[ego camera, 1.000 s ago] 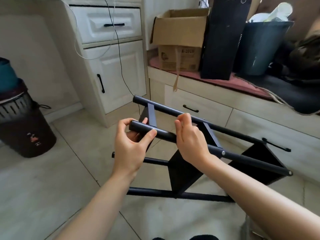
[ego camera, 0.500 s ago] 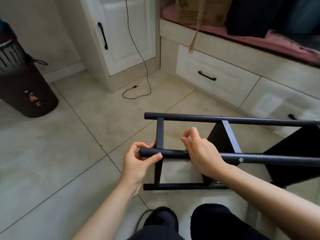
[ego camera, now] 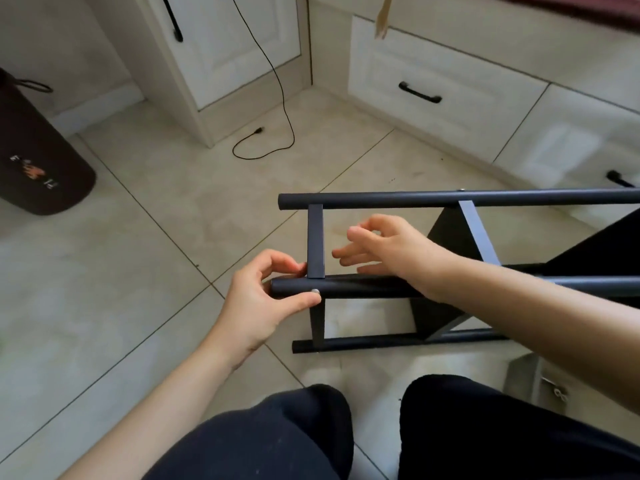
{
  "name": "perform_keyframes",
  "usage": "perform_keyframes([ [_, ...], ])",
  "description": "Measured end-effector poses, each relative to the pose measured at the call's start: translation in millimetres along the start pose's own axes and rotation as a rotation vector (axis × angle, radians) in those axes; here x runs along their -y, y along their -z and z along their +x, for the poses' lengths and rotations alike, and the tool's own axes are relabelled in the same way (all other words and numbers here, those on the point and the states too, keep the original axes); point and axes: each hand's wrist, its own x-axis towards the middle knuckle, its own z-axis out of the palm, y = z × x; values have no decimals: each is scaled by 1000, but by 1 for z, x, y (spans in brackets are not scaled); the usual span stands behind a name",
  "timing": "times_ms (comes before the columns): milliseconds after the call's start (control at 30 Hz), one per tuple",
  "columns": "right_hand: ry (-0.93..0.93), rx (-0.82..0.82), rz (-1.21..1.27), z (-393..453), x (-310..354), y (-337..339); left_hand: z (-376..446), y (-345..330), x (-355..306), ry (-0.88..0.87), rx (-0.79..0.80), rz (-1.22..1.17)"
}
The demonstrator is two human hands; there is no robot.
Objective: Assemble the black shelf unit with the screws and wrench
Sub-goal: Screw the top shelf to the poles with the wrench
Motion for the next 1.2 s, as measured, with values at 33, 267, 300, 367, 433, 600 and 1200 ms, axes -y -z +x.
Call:
perform_keyframes([
  [33,-56,37,89,4,4,-4,2,2,-3,-4,12,69],
  [267,-178,106,306,27,12,-11,22,15,-23,-65,292,343],
  [300,-186,119,321,29,11,-10,25,17,-25,-84,336,375],
  [367,-188,141,323,31,9,-7,33,21,-27,-112,424,457],
  [433,-176,156,299,32,7,-6,42,25,-29,-160,496,606],
  [600,-186,284,310,36,1,2,59,30,-33,-332,609,927],
  [1200,-396,634,221,71,-24,-1,61,24,-24,-450,580,911],
])
